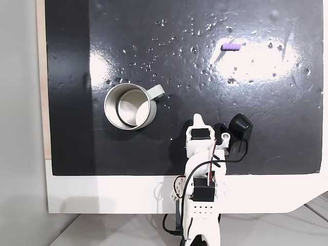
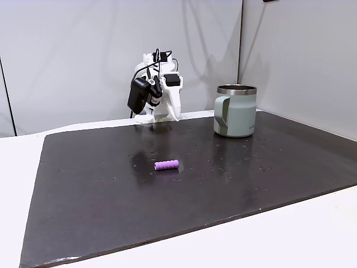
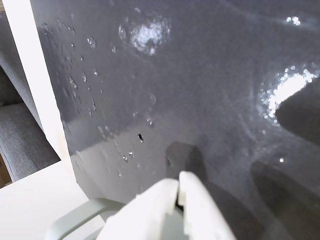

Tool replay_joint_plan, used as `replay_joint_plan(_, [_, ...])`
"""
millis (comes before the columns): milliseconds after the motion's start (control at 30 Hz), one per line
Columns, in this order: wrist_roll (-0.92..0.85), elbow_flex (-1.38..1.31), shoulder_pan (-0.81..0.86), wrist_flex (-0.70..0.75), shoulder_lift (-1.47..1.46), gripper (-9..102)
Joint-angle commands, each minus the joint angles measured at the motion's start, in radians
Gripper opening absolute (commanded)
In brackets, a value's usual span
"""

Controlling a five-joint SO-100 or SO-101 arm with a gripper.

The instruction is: Grasp a pengrip and put it in the cup.

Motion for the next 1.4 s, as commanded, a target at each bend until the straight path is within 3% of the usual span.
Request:
replay_joint_plan(0, [-0.020, -0.006, -0.026, -0.049, 0.008, 0])
replay_joint_plan(433, [-0.020, -0.002, -0.018, -0.069, 0.008, 0])
replay_joint_plan(667, [-0.066, -0.175, -0.006, -0.071, -0.009, 0])
replay_joint_plan(1033, [-0.123, -0.799, 0.089, -0.043, -0.716, 1])
replay_joint_plan(1367, [-0.126, -1.327, 0.124, 0.143, -1.261, 13])
